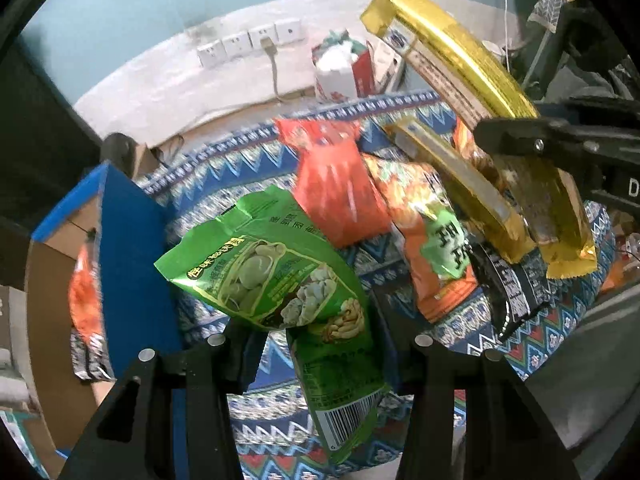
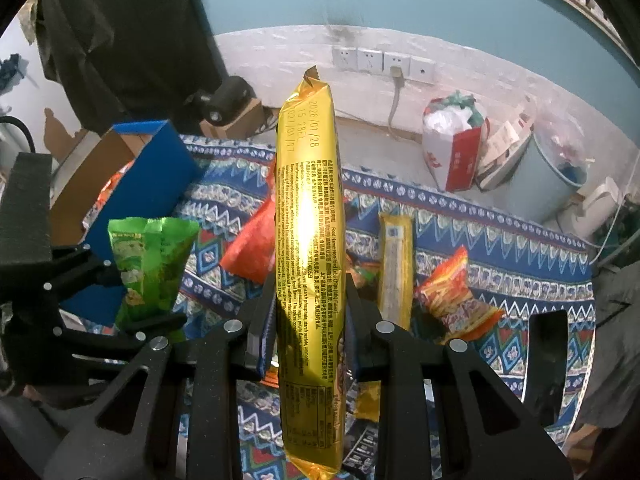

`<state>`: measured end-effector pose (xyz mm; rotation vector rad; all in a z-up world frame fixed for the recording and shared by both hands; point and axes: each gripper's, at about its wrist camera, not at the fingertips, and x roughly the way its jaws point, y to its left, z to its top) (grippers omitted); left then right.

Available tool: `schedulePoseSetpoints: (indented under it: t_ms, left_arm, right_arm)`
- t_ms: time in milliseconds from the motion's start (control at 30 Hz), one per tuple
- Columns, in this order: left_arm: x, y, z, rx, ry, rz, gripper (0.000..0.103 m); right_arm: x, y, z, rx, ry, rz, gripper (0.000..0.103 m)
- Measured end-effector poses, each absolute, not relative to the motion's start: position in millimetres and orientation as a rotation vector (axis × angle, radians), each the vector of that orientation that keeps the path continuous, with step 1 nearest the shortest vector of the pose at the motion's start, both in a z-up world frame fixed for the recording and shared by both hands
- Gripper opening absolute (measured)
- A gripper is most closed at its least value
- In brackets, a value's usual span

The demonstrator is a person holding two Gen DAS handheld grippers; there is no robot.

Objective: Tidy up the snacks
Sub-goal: 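Lift both held packs and carry them over the cardboard box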

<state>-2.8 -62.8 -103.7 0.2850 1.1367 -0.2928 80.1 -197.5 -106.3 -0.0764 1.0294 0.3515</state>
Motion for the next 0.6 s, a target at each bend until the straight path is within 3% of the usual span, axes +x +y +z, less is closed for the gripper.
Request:
schedulePoseSetpoints:
  t_ms: [600]
  left_arm:
    - [8.2,-1.2,-52.6,0.271,0.974,-0.174,0.05]
  right_arm:
    - [90.3,-148.6,-75.7,-0.083,0.964,0.418,0.026]
